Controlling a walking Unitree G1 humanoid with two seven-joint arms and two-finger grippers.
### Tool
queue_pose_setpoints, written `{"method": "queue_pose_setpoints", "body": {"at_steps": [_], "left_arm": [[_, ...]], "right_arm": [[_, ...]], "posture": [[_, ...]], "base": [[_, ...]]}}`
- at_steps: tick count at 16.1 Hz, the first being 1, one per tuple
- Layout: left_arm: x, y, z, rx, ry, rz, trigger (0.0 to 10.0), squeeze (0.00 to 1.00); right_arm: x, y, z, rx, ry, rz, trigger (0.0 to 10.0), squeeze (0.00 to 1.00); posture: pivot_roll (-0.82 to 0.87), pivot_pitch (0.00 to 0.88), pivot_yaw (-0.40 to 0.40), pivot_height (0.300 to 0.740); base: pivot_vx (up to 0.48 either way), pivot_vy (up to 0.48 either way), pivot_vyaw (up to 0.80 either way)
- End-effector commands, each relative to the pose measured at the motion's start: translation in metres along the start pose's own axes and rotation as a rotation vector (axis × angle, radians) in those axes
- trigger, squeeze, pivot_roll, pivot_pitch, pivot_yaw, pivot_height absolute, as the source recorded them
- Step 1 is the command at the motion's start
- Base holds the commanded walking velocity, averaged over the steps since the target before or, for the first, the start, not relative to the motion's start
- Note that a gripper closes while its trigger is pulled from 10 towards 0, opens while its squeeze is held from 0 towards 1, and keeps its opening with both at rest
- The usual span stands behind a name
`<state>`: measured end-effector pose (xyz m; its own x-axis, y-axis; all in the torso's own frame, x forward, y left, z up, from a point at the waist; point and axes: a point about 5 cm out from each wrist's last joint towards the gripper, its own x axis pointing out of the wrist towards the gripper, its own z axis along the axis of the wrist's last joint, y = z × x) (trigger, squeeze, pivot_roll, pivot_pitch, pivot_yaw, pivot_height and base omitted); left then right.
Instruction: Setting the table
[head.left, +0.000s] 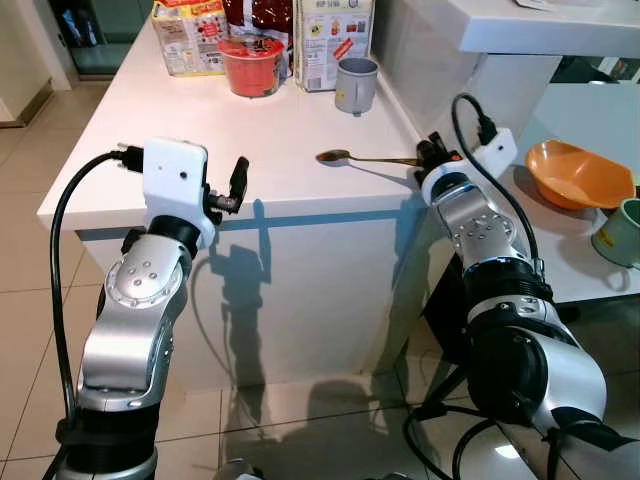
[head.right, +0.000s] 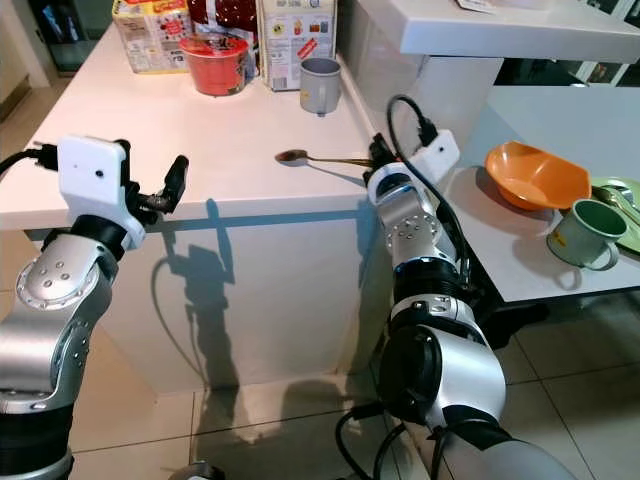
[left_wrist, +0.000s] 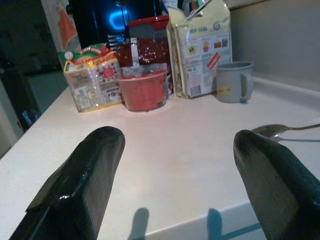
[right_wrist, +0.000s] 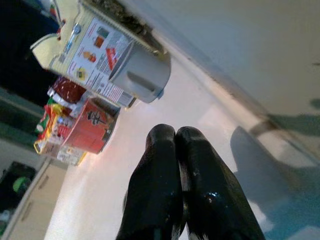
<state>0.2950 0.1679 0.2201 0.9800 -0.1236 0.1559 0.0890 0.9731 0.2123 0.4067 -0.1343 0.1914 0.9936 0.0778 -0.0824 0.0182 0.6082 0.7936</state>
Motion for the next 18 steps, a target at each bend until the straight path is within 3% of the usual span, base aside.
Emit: {"method": "queue_pose_setpoints", "body": {"at_steps": [1,5,9,13,15,16,18], "left_arm": [[-0.003,0.002,0.001,0.014,0.005,0.007,10.0,0.0],[-0.01,0.007,-0.004,0.026,0.028,0.018,10.0,0.0],[-0.008,0.007,-0.003,0.025,0.026,0.015,10.0,0.0],[-0.009,0.008,-0.003,0.022,0.027,0.014,10.0,0.0],[-0.01,0.008,-0.003,0.022,0.028,0.015,10.0,0.0],[-0.01,0.008,-0.003,0.023,0.028,0.016,10.0,0.0],[-0.011,0.009,-0.003,0.025,0.027,0.017,10.0,0.0]], "right_arm": [[0.0,0.005,-0.012,-0.069,0.057,0.016,0.0,0.0],[-0.016,0.001,-0.036,-0.187,0.111,0.059,0.0,0.0],[-0.019,-0.001,-0.038,-0.233,0.108,0.063,0.0,0.0],[-0.02,0.008,-0.038,-0.296,0.134,0.112,0.0,0.0],[-0.021,0.016,-0.043,-0.322,0.17,0.17,6.2,0.0],[-0.022,0.019,-0.045,-0.349,0.182,0.195,10.0,0.0],[-0.027,0.024,-0.057,-0.422,0.248,0.255,10.0,0.0]], "posture": [[0.02,0.079,-0.052,0.74],[0.02,0.072,-0.057,0.74],[0.02,0.063,-0.052,0.74],[0.03,0.06,-0.053,0.74],[0.03,0.056,-0.054,0.74],[0.03,0.053,-0.053,0.74],[0.03,0.051,-0.053,0.74]], "base": [[0.0,0.0,0.0],[0.0,0.0,0.0],[0.217,0.0,0.0],[0.347,0.0,0.0],[0.358,0.0,0.0],[0.356,0.0,0.0],[0.358,0.0,0.8]]}}
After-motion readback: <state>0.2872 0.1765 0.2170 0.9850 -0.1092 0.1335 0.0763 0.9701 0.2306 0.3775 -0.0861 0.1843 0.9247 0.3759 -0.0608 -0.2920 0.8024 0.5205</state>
